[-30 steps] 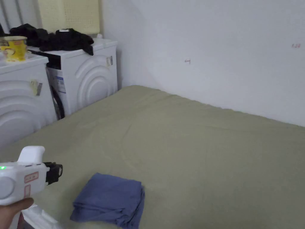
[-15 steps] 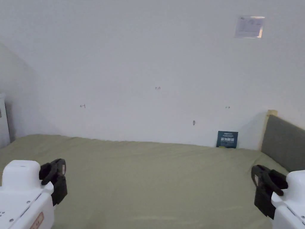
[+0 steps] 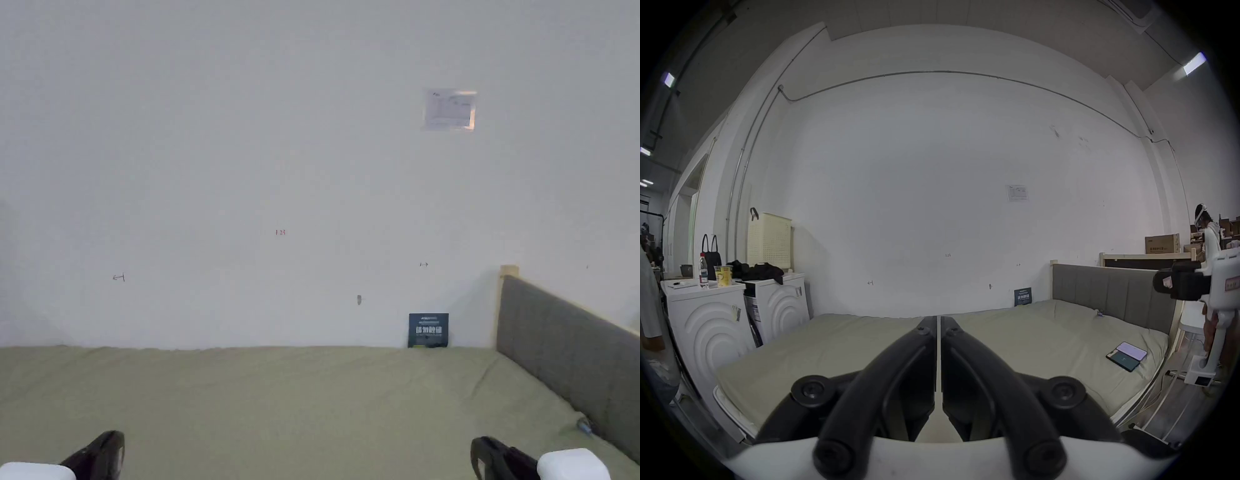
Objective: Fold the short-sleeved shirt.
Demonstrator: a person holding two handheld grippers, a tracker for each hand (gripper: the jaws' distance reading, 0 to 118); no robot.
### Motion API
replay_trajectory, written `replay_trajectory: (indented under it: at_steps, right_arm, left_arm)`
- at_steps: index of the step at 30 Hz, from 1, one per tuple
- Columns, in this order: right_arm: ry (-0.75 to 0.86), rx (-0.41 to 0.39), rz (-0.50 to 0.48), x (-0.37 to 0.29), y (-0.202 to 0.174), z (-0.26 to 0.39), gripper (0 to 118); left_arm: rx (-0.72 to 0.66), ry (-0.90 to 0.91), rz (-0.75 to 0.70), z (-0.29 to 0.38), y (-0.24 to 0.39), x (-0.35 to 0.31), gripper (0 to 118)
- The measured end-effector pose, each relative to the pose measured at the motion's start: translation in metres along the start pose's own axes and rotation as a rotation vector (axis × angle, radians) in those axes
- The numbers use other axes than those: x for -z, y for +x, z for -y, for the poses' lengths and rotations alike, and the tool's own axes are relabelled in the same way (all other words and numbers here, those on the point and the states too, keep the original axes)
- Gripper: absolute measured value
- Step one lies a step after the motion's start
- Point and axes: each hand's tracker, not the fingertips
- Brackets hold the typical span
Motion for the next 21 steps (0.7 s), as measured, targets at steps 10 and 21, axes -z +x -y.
replay_trajectory:
  at_steps: [10, 21]
  right_arm:
    - [0.005, 0.002, -0.034, 0.009, -0.011, 0.003, 116]
    - [-0.087, 0.085, -0.020, 0.013, -0.020, -0.010, 116]
  left_arm:
    - [0.013, 0.020, 0.001, -0.002, 0.001, 0.012, 97]
    - [0.012, 0.001, 0.012, 0.003, 0.003, 0.021, 118]
